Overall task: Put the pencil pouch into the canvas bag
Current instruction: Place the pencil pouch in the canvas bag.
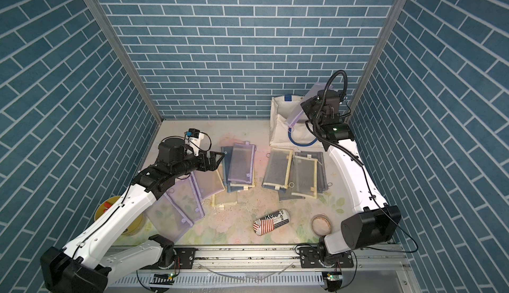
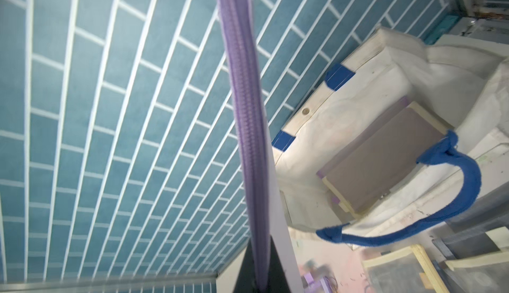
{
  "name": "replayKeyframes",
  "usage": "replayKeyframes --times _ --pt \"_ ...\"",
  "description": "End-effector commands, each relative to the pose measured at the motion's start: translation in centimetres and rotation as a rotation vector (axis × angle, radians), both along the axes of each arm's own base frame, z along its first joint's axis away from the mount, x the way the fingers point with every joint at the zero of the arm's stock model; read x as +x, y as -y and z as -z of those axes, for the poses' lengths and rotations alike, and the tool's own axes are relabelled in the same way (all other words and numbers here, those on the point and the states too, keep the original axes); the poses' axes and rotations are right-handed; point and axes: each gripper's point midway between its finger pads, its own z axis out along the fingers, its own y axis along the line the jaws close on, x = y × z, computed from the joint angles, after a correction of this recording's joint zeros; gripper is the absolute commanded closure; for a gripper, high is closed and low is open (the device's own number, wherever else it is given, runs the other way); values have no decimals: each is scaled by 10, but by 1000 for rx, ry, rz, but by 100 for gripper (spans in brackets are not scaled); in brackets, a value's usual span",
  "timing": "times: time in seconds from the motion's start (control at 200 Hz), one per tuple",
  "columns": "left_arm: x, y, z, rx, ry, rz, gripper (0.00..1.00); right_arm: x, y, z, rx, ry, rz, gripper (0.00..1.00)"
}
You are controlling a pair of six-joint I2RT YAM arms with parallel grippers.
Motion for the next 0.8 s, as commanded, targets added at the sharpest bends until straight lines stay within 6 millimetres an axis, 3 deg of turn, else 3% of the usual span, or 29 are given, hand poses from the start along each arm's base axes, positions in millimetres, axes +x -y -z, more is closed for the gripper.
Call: replayKeyframes --times 0.0,0.24,0.42,0.715,0.79 --pt "-3 23 -8 61 57 74 1 28 26 3 142 10 202 100" --pt "-2 62 -18 0 103 132 1 71 34 31 217 -23 322 100" --pt "-1 71 -21 -13 113 139 1 100 36 63 297 -31 357 100" --pt "1 64 -20 4 120 103 1 105 33 119 334 -144 392 100" --pt "2 64 -21 8 121 100 1 106 32 126 331 -166 377 90"
